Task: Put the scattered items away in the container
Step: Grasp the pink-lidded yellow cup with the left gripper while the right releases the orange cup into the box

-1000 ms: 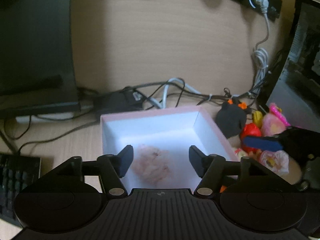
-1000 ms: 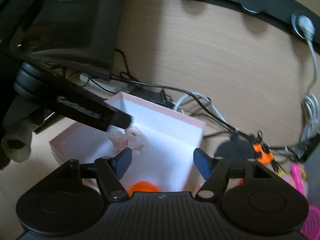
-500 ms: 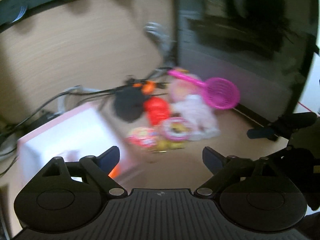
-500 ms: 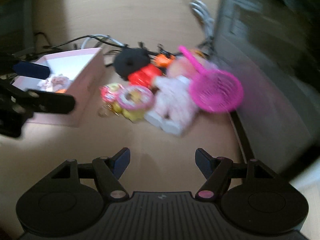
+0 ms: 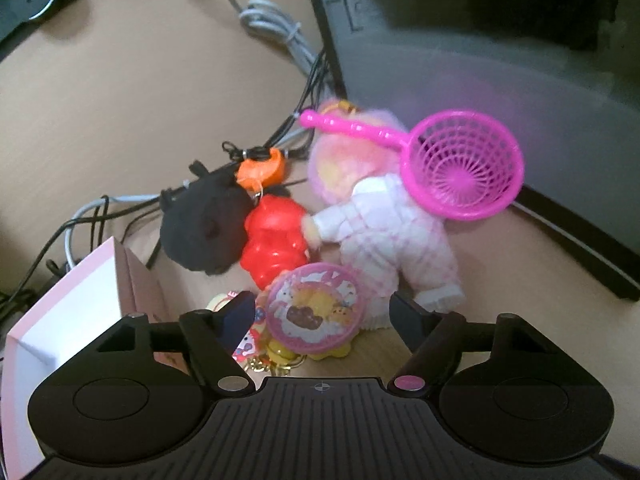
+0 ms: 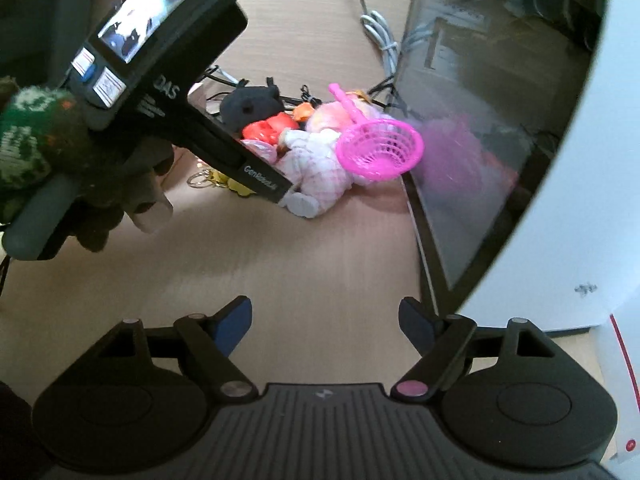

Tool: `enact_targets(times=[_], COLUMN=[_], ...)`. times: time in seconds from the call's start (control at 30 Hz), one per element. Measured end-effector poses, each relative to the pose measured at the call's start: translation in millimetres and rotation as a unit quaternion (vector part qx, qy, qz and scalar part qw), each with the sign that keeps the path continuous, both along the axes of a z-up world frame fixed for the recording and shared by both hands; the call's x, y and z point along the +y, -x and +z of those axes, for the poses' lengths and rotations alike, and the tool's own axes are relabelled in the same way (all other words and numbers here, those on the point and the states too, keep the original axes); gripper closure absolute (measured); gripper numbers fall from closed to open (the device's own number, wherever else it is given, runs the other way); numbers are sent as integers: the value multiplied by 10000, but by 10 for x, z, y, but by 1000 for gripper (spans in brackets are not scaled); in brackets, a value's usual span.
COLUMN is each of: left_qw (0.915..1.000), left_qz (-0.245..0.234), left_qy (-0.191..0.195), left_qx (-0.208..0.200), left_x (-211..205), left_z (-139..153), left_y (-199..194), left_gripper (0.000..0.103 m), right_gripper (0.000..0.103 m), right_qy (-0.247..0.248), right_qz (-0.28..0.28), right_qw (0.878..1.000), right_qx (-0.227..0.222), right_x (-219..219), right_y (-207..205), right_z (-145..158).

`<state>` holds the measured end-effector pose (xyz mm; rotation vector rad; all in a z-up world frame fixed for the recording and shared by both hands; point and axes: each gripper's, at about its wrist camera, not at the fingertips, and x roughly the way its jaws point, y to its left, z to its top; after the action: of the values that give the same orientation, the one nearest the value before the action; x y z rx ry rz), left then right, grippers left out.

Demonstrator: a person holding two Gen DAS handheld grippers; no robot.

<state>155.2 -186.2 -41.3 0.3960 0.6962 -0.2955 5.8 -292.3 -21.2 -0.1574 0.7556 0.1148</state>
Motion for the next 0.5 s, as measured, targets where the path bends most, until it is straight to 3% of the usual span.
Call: enact_targets(times=[0.07,0.27,0.5], left_qw=[9999,10000,9991], left_qz=[59,4,54], left_qy=[-94,-48,227], left_qx=[-19,-5,366], left_x=[-54,70,523], left_z=[-34,70,186], left_y=[-41,251,844], left_gripper=[42,43,43], right_gripper=[22,22,22], right_qy=[-3,-119,-246], right_qz=[7,149,462], right_qw=[10000,9998,9981], right_qx=[-15,-98,-332], right_x=[-41,-31,178], right_y=[24,-70,-322], right_z=[2,2,47])
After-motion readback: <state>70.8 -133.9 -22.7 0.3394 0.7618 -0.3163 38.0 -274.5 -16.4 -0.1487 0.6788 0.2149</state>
